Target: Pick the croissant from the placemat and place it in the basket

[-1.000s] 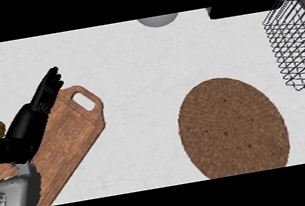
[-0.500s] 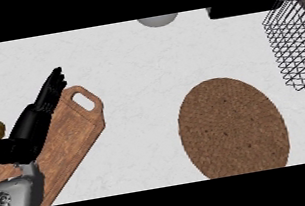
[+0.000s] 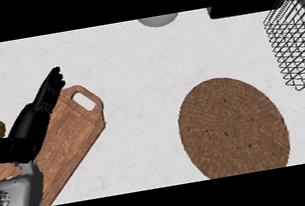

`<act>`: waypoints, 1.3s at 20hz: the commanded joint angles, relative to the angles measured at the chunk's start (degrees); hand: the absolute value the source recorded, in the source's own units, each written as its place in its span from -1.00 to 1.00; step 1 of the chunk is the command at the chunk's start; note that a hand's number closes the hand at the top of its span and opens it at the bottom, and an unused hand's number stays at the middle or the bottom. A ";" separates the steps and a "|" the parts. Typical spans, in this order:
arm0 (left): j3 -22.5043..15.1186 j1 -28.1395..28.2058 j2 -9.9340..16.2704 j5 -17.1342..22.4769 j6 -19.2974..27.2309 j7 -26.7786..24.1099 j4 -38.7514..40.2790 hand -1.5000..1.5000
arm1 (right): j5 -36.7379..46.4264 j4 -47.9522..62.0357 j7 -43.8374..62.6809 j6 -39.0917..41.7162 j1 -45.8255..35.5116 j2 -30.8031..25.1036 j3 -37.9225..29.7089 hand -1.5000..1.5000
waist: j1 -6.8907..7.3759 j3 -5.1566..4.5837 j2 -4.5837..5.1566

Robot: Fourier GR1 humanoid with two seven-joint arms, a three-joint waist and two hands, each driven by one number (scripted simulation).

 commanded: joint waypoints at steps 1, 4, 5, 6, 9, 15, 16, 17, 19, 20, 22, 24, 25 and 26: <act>0.11 -2.65 0.16 -0.68 -0.01 -1.11 3.22 0.00 | 0.95 11.92 -11.37 -5.32 -0.44 -1.47 -0.87 1.00 | 0.03 0.01 0.17; 1.07 0.88 1.48 1.26 -1.57 2.02 -2.53 0.00 | 1.17 16.77 -16.31 -8.22 -1.06 -3.86 -1.74 1.00 | 0.28 0.02 0.04; -1.21 -1.06 -1.14 -0.16 0.39 2.96 -2.10 0.00 | 1.93 21.78 -18.12 -10.06 -4.98 -4.24 -1.01 1.00 | 0.55 0.03 0.18; -1.29 -0.94 -1.73 -1.56 1.32 -0.69 1.07 0.00 | 1.43 21.18 -19.44 -9.24 -2.85 -5.06 -1.00 1.00 | 0.03 0.00 0.09; 0.09 1.81 0.19 -0.78 -0.94 -5.59 3.38 0.00 | -1.65 25.35 -21.16 -14.64 -5.18 -4.17 -5.96 1.00 | 0.44 0.03 0.31; -0.78 0.14 -1.15 0.06 0.04 2.37 -2.23 0.00 | -1.66 38.58 -27.75 -13.73 -11.38 -9.75 -4.06 -1.00 | 0.73 0.04 0.21; 1.70 -0.05 1.37 0.74 -1.87 -2.67 2.30 0.00 | -1.13 38.90 -27.15 -14.48 -12.87 -8.78 -3.00 -1.00 | 0.70 0.02 0.27; 0.31 1.17 0.15 1.41 -2.17 0.06 -0.41 0.00 | -1.39 39.44 -28.95 -16.64 -11.98 -7.58 -3.05 -1.00 | 0.63 0.03 0.18; 0.81 -0.88 0.21 1.03 -0.65 2.64 -2.43 0.00 | -3.40 42.37 -31.63 -11.73 -13.75 -12.06 -4.93 -1.00 | 0.93 0.07 0.30; -0.59 -1.06 -0.87 -0.92 0.16 0.59 0.59 0.00 | -2.39 42.64 -30.19 -13.95 -15.97 -9.92 -3.16 -1.00 | 0.75 0.04 0.29; -2.16 3.23 -2.32 -2.87 1.03 -4.62 0.60 0.00 | -5.23 40.21 -29.90 -9.38 -14.17 -12.74 -4.86 -1.00 | 0.08 -0.01 0.03; -0.08 0.42 0.32 -0.50 -1.54 -2.30 1.44 0.00 | -8.12 42.58 -30.97 -8.44 -15.77 -12.02 -7.20 -1.00 | 0.24 0.02 0.15; -1.21 -1.72 -1.96 -2.33 1.32 -1.29 3.24 0.00 | -7.78 40.36 -28.32 -9.34 -16.85 -10.62 -5.65 -1.00 | -0.21 -0.02 0.00; 1.33 -2.49 0.40 1.41 -1.23 2.05 -0.25 0.00 | -8.61 45.08 -28.91 -7.51 -17.80 -14.71 -7.75 -1.00 | 0.72 0.06 0.28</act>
